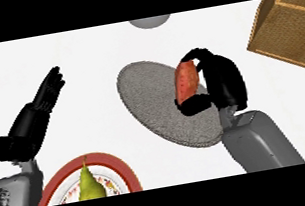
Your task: Pick the sweet potato from the placemat and place it in the basket
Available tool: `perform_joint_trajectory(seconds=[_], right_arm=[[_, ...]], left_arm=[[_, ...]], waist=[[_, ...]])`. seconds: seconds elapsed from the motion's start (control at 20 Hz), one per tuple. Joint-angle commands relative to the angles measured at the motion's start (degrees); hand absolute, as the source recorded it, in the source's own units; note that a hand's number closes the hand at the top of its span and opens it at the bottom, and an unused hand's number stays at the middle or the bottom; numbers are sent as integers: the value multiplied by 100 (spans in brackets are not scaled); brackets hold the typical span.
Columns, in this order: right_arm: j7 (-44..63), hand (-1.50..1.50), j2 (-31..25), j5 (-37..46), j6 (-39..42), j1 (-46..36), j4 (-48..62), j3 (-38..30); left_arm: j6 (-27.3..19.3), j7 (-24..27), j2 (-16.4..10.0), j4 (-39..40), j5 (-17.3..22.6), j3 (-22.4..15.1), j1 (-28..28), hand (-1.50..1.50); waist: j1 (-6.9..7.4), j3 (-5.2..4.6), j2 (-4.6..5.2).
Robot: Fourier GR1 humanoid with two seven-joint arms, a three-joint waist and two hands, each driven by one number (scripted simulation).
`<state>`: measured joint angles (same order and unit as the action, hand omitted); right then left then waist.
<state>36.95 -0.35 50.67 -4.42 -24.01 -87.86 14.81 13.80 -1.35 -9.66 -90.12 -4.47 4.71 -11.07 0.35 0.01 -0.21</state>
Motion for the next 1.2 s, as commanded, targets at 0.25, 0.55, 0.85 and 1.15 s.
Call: perform_joint_trajectory(seconds=[0.25,0.55,0.85,1.15], right_arm=[[1190,150,35,270,-361,-2,-2433,319],[2459,150,34,634,553,-991,-2806,-122],[2034,150,-543,493,885,-1775,-1858,-1197],[1354,150,-942,570,137,-1941,-798,-1818]], left_arm=[[47,143,-7,-2,-56,-33,245,0],[-86,267,112,-30,-196,-105,306,0],[-15,-2,61,79,-92,-39,-53,0],[-44,31,82,-196,-74,-10,212,0]], waist=[[-96,-4,-16],[-42,-4,7],[-29,-3,22],[4,-2,28]])
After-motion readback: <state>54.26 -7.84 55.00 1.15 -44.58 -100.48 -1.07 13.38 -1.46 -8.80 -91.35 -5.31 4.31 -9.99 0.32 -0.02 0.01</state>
